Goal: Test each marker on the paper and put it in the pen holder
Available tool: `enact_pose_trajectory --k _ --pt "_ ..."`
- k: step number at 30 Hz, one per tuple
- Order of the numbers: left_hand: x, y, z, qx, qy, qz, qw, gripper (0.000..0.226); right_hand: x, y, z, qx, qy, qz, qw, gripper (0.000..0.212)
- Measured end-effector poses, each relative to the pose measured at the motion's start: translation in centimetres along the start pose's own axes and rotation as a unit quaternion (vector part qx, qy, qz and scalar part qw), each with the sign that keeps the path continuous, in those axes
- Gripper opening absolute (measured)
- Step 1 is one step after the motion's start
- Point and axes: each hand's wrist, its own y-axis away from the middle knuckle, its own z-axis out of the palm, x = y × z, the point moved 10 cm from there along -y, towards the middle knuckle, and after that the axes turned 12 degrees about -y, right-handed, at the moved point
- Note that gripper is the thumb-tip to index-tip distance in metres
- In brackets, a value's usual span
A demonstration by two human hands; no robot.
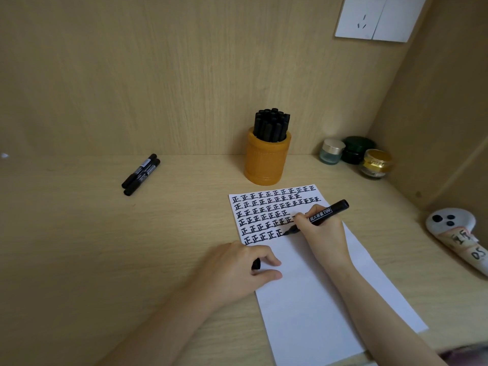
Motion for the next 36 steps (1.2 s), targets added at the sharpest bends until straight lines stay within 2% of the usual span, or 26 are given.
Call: enact_pose_trajectory --k 7,11,13,16,21,24,27,36 --pt "0.1 0.1 0.1 -0.002 -0.004 0.007 1.0 0.025 0.2 -0.1 -0.1 0.002 -0.013 0.003 1.0 0.025" --pt "0.5 0.2 -0.2 0.005 0.014 0.021 1.0 0.019 0.7 -0.3 -0.5 0.01 -0.133 0.039 0.99 0.03" --pt "0.9 0.4 -0.8 0.03 0.065 0.039 0.997 0.011 0.5 -0.1 -0.4 0.002 -0.18 0.054 0.982 0.029" --pt "0.4 0.4 -1.2 0.043 0.191 0.027 0.98 0.017 0.4 0.2 0.1 -0.027 -0.237 0.077 0.968 0.028" --pt "-0.3 -0.3 -0.8 0.044 0.273 -0.005 0.961 0.026 0.2 -0.1 0.5 -0.06 -0.338 0.102 0.934 0.023" --pt "-1.3 -0.4 -1.2 0.072 0.321 -0.039 0.944 0.029 -0.6 0.3 1.0 -0.094 -0.333 0.084 0.934 0.03" --pt "-1.7 -0.2 -1.9 0.1 0.337 -0.058 0.934 0.03 -1.1 0.8 1.4 -0.1 -0.339 0.079 0.932 0.028" --pt "-1.1 -0.3 -2.5 0.105 0.327 -0.064 0.937 0.035 -2.0 1.4 2.0 -0.12 -0.284 0.051 0.95 0.032"
